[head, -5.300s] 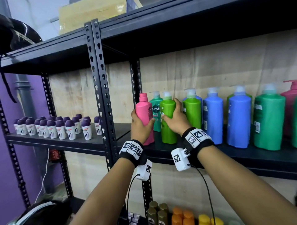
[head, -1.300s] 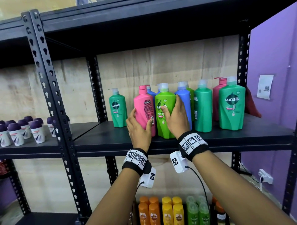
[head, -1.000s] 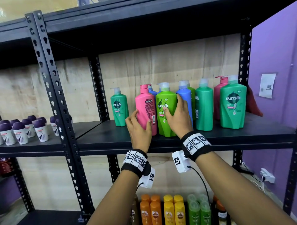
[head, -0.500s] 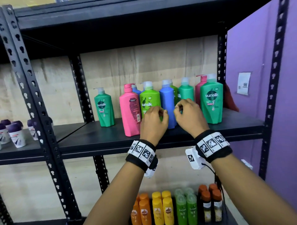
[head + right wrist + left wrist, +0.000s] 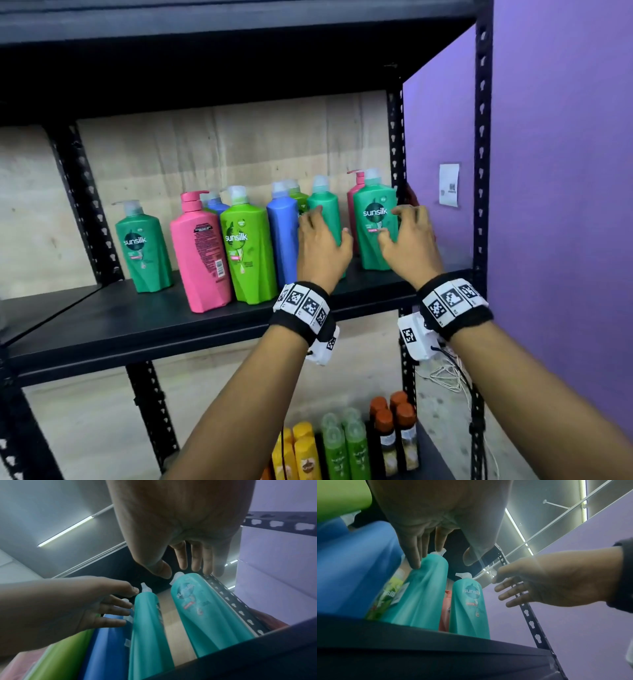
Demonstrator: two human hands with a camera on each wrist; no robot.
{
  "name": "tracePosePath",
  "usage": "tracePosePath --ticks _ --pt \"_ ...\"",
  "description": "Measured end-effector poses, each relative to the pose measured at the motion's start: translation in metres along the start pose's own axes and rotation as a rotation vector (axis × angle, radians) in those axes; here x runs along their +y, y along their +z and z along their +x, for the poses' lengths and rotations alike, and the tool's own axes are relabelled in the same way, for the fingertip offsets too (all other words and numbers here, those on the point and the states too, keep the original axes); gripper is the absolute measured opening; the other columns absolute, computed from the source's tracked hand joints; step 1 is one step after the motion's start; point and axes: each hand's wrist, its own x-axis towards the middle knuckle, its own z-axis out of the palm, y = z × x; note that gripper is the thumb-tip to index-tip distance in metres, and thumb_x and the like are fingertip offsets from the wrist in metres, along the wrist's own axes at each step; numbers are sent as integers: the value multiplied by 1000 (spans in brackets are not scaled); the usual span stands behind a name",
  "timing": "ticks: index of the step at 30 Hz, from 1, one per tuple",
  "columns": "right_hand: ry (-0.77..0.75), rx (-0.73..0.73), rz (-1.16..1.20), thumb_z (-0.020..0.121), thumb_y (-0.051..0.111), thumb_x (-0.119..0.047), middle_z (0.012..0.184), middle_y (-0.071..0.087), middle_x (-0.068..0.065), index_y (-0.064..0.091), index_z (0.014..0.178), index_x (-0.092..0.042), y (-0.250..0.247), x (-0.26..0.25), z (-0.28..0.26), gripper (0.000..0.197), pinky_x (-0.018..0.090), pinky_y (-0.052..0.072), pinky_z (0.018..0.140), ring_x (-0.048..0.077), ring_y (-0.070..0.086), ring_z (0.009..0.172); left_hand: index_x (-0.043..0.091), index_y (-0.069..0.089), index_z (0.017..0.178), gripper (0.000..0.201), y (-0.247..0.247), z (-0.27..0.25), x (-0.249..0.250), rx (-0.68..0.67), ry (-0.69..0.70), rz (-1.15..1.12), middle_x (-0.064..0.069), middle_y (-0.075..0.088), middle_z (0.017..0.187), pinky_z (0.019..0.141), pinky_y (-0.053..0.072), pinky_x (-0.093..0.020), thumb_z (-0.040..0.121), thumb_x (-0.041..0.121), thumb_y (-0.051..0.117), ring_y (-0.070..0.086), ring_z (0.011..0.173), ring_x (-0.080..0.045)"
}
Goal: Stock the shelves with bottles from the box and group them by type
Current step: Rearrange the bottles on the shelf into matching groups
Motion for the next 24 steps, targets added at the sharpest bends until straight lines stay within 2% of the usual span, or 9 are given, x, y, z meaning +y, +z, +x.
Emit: tracePosePath --ticks 5,9,12,14,16,18,21,23,24 --pt "84 -65 110 90 67 -27 142 38 19 34 148 -10 8 29 29 68 45 37 111 40 44 131 1 15 158 84 25 16 2 -4 -102 -75 -25 18 162 124 17 -45 94 29 62 16 152 -38" --pt "171 -173 171 90 69 -41 153 37 18 23 156 -13 22 46 51 85 35 31 112 31 40 140 6 10 160 89 38 30 1 27 -156 -108 -24 11 165 124 16 -44 93 30 64 13 153 -36" --pt "165 -274 285 89 71 -44 156 38 15 15 158 -13 33 52 66 94 39 30 120 27 39 143 9 11 160 91 43 40 -2 48 -176 -157 -22 17 163 122 21 -45 90 24 68 20 151 -37" --pt "167 -304 345 87 73 -44 151 47 9 15 157 -18 39 52 72 95 41 40 113 26 49 135 10 13 159 93 46 45 -5 60 -198 -215 -22 24 159 119 26 -43 86 18 71 27 147 -37" --pt "186 -298 395 87 73 -44 140 58 4 20 155 -24 45 54 74 88 34 49 100 24 60 120 13 13 158 95 47 48 -10 47 -220 -250 -23 29 156 116 30 -40 84 14 73 34 142 -36" --pt "193 -264 425 87 74 -41 132 63 4 27 150 -22 51 55 73 81 26 48 87 23 64 112 16 11 158 97 49 48 -14 32 -223 -260 -23 30 155 115 30 -37 84 13 74 37 140 -36" --pt "173 -170 366 83 78 -43 131 59 12 37 143 -13 55 55 70 78 33 49 93 28 60 115 17 12 157 96 52 48 -20 38 -207 -263 -22 33 153 112 30 -33 85 13 74 40 138 -35" --pt "178 -129 305 80 78 -51 129 52 15 39 142 -13 55 54 67 82 41 47 101 33 56 118 18 14 157 94 52 48 -21 48 -193 -297 -19 35 152 110 33 -31 85 13 74 42 135 -33" --pt "187 -119 302 79 77 -54 129 49 15 39 142 -15 55 53 64 84 40 46 102 34 55 118 18 16 157 93 52 47 -21 52 -186 -315 -17 35 152 111 35 -32 85 14 74 43 134 -32"
